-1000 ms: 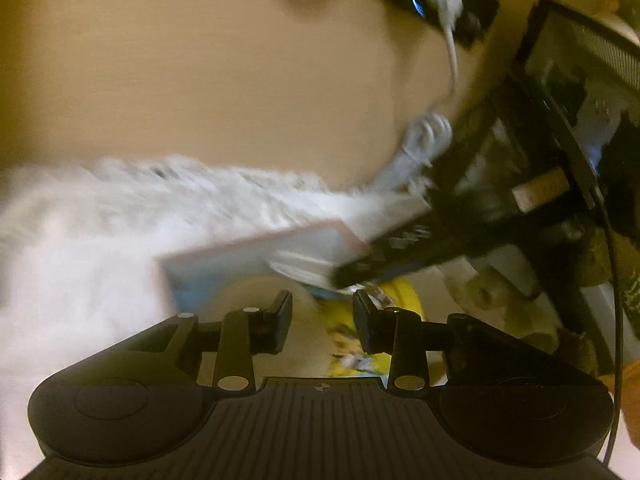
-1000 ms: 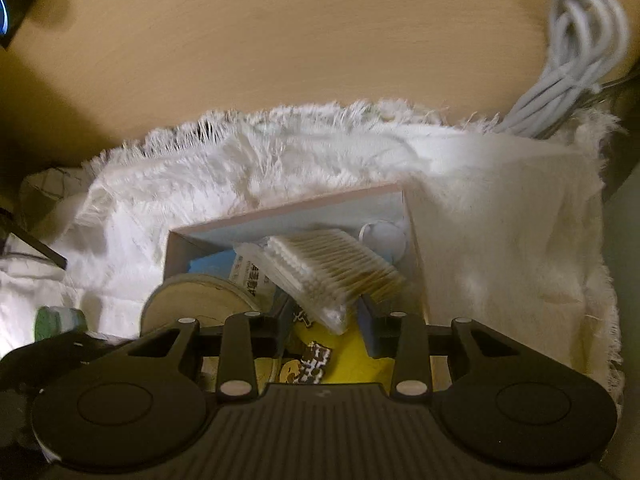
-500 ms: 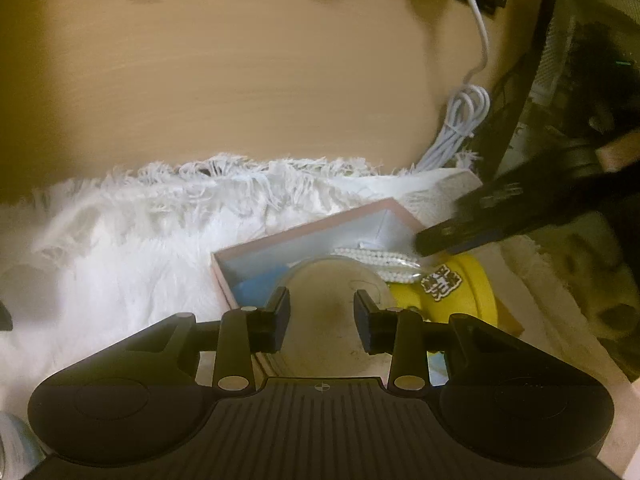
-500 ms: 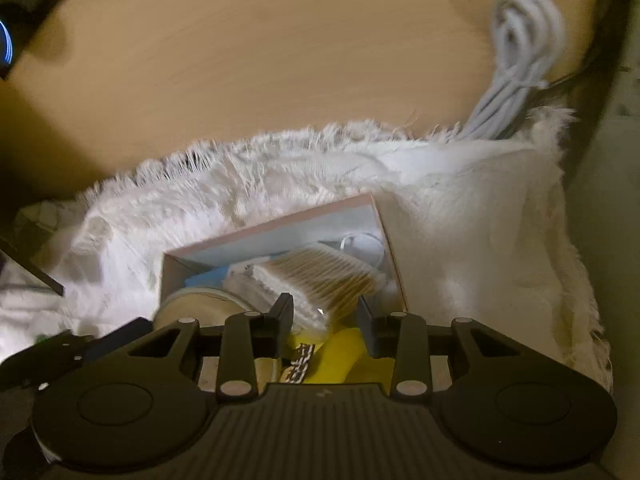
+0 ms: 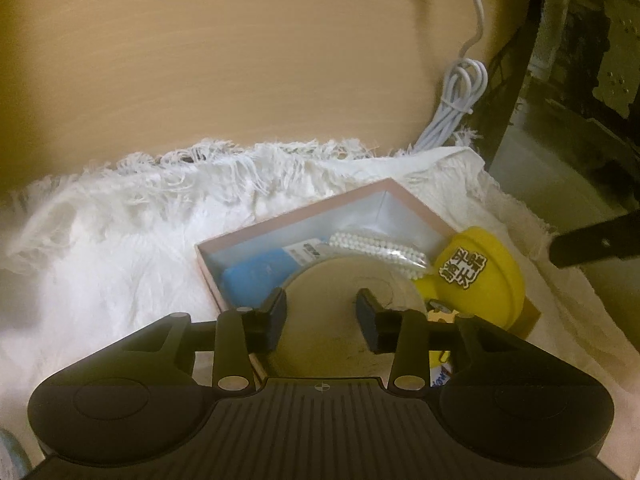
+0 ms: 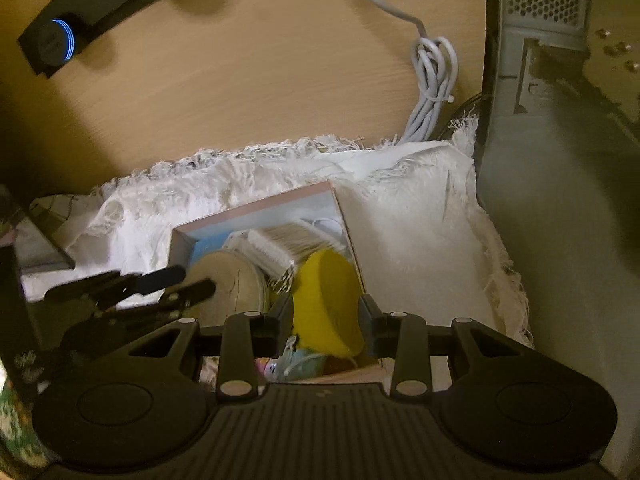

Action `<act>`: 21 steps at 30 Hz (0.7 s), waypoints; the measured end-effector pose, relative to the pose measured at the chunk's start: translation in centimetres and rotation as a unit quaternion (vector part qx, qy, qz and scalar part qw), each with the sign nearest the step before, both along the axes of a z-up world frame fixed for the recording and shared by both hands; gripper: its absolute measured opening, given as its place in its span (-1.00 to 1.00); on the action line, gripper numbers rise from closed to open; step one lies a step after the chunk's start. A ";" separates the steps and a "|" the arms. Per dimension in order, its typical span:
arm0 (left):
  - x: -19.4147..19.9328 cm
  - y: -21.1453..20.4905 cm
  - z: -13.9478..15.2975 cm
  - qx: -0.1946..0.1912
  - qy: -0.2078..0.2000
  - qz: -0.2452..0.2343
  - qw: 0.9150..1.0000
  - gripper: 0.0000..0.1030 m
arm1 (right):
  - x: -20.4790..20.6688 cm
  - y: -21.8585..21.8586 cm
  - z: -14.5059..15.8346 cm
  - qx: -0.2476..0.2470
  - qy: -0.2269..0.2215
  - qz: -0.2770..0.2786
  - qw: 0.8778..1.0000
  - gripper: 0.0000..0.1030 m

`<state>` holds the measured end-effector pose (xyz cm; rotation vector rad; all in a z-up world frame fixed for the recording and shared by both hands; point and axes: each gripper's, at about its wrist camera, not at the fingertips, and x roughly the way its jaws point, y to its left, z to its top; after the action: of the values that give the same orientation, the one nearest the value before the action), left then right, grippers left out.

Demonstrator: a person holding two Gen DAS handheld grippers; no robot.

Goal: Organize soft objects

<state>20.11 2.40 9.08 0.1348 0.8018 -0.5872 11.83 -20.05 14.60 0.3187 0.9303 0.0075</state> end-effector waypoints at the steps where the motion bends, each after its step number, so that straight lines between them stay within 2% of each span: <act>1: -0.2 0.1 0.3 -0.001 0.001 0.001 1.000 -0.21 | -0.4 0.3 0.3 -0.005 -0.008 0.007 1.000 -0.32; 4: -1.8 0.8 2.1 -0.013 -0.022 0.018 0.999 -0.21 | -1.5 0.9 0.6 -0.013 -0.028 0.030 0.999 -0.30; 6: -3.9 1.9 4.0 -0.038 -0.051 0.044 0.997 -0.21 | -2.3 1.2 0.4 -0.010 -0.040 0.048 0.998 -0.25; 9: -7.9 4.0 5.8 -0.070 -0.099 0.087 0.989 -0.21 | -3.7 1.6 -0.5 -0.011 -0.061 0.080 0.995 -0.10; 11: -11.5 5.1 5.8 -0.083 -0.119 0.129 0.981 -0.21 | -5.0 2.2 -1.3 -0.017 -0.074 0.096 0.992 -0.05; 14: -15.9 5.7 3.7 -0.097 -0.109 0.157 0.977 -0.21 | -7.3 2.9 -3.4 -0.015 -0.088 0.126 0.988 0.19; 15: -17.4 5.5 2.4 -0.091 -0.102 0.165 0.977 -0.21 | -7.9 3.2 -4.2 -0.013 -0.089 0.130 0.987 0.32; 16: -18.5 5.1 0.9 -0.079 -0.089 0.174 0.977 -0.21 | -8.4 3.4 -5.3 -0.013 -0.089 0.133 0.987 0.36; 19: -19.6 3.6 -3.2 -0.048 -0.049 0.207 0.976 -0.21 | -8.7 4.3 -8.6 -0.029 -0.070 0.155 0.985 0.36; 21: -19.7 2.5 -5.1 -0.028 -0.046 0.223 0.973 -0.21 | -8.3 4.7 -10.8 -0.053 -0.051 0.163 0.984 0.36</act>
<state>0.41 4.88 4.01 -0.0696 0.6953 -0.1756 3.58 -15.33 3.80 0.0630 0.8681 0.2720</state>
